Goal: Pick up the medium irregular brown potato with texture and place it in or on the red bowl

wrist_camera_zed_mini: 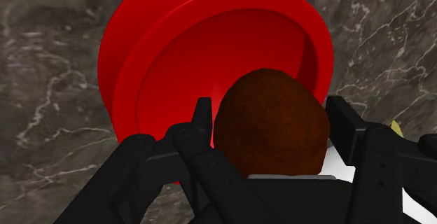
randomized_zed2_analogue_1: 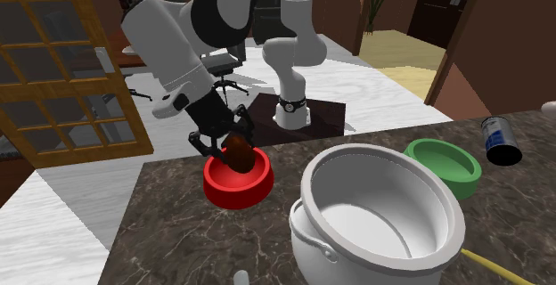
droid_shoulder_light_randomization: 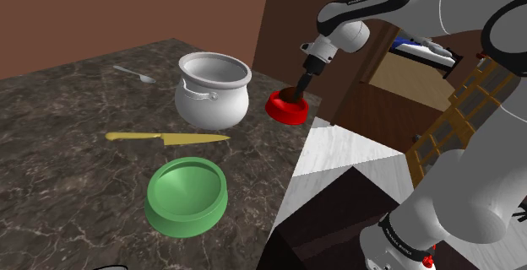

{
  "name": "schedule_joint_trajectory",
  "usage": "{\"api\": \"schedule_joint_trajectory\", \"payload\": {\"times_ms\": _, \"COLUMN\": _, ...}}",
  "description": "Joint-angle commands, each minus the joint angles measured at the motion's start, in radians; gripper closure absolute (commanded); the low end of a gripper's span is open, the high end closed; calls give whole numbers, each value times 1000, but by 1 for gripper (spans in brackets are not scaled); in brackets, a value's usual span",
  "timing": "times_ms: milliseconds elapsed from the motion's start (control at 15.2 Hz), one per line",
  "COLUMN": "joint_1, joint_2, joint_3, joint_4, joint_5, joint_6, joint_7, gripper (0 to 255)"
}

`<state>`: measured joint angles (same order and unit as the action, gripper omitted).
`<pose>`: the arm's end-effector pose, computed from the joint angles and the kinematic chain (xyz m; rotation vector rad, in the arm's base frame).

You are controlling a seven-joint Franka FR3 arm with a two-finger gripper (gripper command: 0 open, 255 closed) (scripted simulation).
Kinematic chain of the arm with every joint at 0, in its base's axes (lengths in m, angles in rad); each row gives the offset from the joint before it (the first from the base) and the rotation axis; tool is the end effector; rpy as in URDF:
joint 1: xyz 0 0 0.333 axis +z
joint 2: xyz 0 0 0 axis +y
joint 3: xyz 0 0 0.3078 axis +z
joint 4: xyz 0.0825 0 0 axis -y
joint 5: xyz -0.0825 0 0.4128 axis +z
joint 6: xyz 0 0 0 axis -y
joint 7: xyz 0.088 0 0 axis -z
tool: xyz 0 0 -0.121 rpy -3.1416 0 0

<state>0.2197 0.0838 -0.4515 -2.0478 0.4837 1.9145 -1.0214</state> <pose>0.5604 -0.0903 0.3575 -2.5883 -0.7639 -0.0988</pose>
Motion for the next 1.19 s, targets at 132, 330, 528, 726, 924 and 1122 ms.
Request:
{"api": "schedule_joint_trajectory", "payload": {"times_ms": 132, "joint_1": 0, "joint_2": 0, "joint_3": 0, "joint_4": 0, "joint_5": 0, "joint_6": 0, "joint_7": 0, "gripper": 0}}
{"api": "schedule_joint_trajectory", "payload": {"times_ms": 330, "joint_1": 0, "joint_2": 0, "joint_3": 0, "joint_4": 0, "joint_5": 0, "joint_6": 0, "joint_7": 0, "gripper": 0}}
{"api": "schedule_joint_trajectory", "payload": {"times_ms": 528, "joint_1": -12, "joint_2": -12, "joint_3": -12, "joint_4": 49, "joint_5": -19, "joint_6": -61, "joint_7": 11, "gripper": 0}}
{"api": "schedule_joint_trajectory", "payload": {"times_ms": 726, "joint_1": -23, "joint_2": -18, "joint_3": -22, "joint_4": 97, "joint_5": -32, "joint_6": -116, "joint_7": 18, "gripper": 0}}
{"api": "schedule_joint_trajectory", "payload": {"times_ms": 924, "joint_1": -23, "joint_2": -18, "joint_3": -22, "joint_4": 97, "joint_5": -32, "joint_6": -116, "joint_7": 18, "gripper": 0}}
{"api": "schedule_joint_trajectory", "payload": {"times_ms": 1122, "joint_1": -23, "joint_2": -18, "joint_3": -22, "joint_4": 97, "joint_5": -32, "joint_6": -116, "joint_7": 18, "gripper": 0}}
